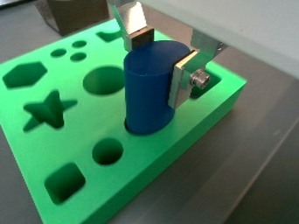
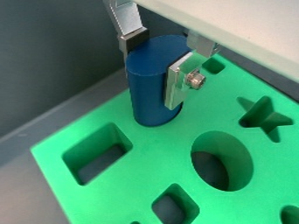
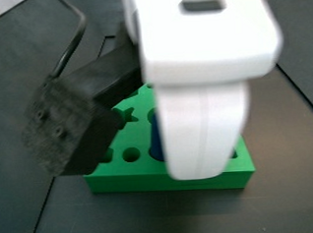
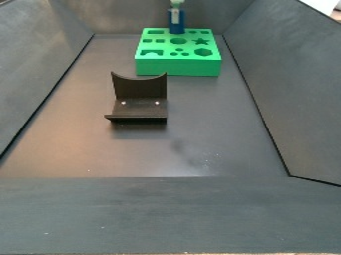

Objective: Pick up the oval object. Move up. Move to above the board. Insert the oval object.
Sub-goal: Insert the oval object.

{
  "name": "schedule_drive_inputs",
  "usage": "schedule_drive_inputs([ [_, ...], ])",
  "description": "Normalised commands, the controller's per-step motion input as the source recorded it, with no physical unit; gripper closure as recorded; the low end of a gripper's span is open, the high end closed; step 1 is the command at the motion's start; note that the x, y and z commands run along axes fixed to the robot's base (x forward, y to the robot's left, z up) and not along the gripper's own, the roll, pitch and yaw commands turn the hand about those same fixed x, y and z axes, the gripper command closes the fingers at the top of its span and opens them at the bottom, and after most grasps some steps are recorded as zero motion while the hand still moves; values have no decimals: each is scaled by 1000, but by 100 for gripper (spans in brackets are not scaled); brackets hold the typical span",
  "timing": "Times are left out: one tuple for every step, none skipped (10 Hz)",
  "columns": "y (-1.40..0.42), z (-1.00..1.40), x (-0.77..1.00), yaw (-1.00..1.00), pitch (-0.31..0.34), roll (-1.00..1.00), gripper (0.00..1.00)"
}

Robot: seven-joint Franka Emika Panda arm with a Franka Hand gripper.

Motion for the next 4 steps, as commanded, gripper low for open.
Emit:
schedule_drive_inputs([
  [191, -446, -254, -71, -207, -30, 100],
  [0, 0, 0, 0, -31, -9, 100],
  [3, -77, -89, -51, 0, 96, 100],
  [37, -31, -43, -46, 0, 70, 100],
])
